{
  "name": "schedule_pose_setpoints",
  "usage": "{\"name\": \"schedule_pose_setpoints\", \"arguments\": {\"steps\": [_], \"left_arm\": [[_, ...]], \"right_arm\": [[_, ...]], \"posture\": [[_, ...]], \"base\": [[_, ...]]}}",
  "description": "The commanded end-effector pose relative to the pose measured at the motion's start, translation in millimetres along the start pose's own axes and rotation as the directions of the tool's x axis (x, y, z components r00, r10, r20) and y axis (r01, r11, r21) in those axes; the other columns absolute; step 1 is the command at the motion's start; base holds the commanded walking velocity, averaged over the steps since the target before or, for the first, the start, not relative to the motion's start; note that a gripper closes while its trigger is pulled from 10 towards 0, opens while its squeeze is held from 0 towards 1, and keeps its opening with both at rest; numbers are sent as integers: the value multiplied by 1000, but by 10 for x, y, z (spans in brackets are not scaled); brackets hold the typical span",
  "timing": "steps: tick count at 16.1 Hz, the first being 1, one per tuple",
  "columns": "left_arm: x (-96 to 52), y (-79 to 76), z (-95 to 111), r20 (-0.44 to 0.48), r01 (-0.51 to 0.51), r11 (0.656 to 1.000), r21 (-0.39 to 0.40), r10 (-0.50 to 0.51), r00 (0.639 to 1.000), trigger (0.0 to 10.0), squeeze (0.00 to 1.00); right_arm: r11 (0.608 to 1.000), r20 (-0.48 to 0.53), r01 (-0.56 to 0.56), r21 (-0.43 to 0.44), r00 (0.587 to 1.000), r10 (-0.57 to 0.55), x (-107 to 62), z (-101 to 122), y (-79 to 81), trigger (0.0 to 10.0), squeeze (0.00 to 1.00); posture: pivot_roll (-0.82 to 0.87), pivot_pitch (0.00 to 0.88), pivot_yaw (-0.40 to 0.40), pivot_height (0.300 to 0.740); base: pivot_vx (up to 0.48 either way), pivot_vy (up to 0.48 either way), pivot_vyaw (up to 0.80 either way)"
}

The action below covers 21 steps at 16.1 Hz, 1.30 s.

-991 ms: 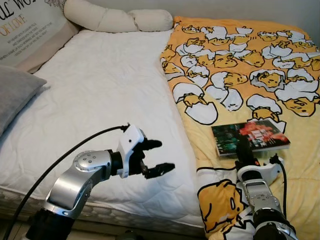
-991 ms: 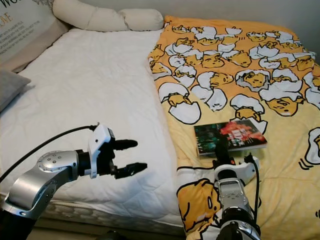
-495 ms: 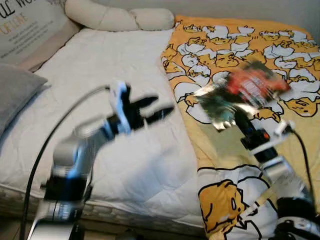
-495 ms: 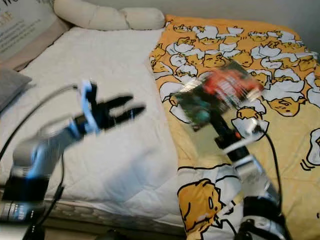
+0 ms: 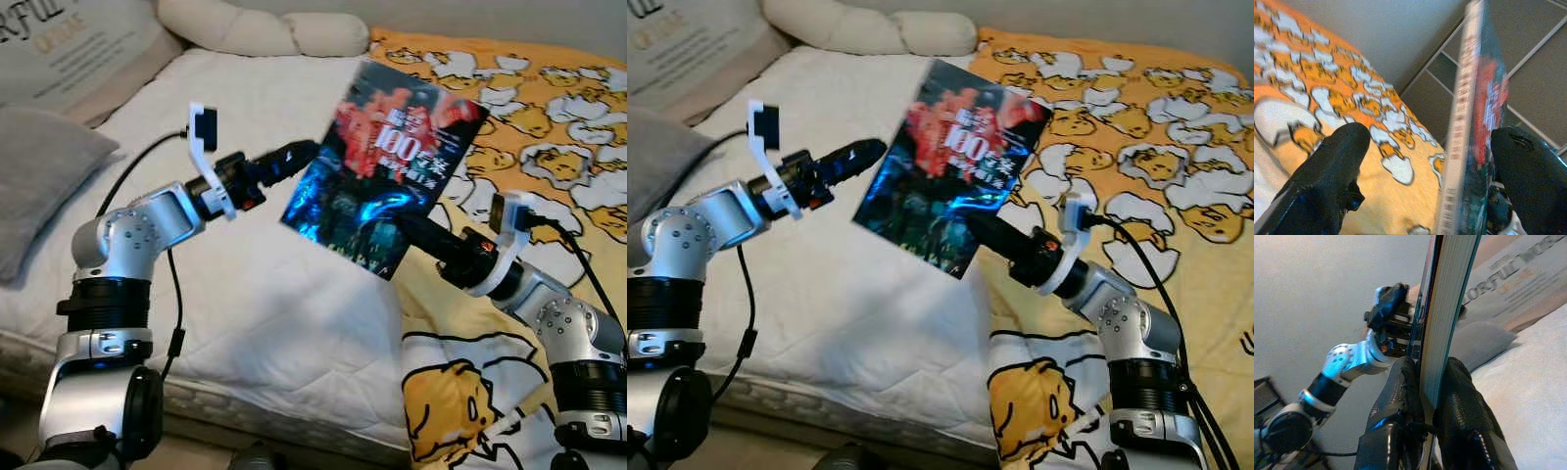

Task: Clean up the room

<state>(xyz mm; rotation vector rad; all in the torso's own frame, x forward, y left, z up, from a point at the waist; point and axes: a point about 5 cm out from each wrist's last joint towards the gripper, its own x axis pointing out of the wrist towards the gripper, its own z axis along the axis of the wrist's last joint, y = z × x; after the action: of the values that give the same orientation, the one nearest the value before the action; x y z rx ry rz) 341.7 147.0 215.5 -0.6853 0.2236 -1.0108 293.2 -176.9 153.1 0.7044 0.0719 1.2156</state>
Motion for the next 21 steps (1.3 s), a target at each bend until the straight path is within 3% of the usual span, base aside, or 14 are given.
{"name": "schedule_pose_setpoints", "arguments": {"steps": [1,2,3,4,7,12,21], "left_arm": [[21,-76,21,-10,71,997,-25,-71,997,10000,0],[16,-158,-39,-30,156,987,-37,-157,987,6980,0],[8,-212,-98,-56,205,978,-27,-207,977,2353,0],[9,-219,-132,-71,211,977,-20,-212,975,0,0],[5,-203,-197,-71,222,975,26,-219,973,0,0],[6,-177,-246,-87,201,963,179,-188,978,0,0],[-24,-160,-165,-13,196,963,188,-197,980,0,0]], "right_arm": [[998,-12,-53,-37,999,52,43,95,69,0,0],[998,-33,-52,-37,998,51,39,88,72,0,0],[998,-54,-52,-39,997,50,32,84,72,0,0],[998,-68,-56,-37,996,54,29,87,76,0,0],[997,-97,-62,-36,994,59,24,103,83,0,0],[998,-123,-49,-43,991,44,48,127,56,0,0],[996,-107,-66,-62,992,60,130,194,60,0,0]], "posture": [[5,0,39,740],[3,0,37,740],[2,0,34,740],[2,0,30,740],[4,0,21,740],[5,0,21,740],[11,0,15,740]], "base": [[0,0,0],[0,0,0],[0,0,0],[0,0,0],[0,0,0],[0,0,0],[0,0,0]]}}
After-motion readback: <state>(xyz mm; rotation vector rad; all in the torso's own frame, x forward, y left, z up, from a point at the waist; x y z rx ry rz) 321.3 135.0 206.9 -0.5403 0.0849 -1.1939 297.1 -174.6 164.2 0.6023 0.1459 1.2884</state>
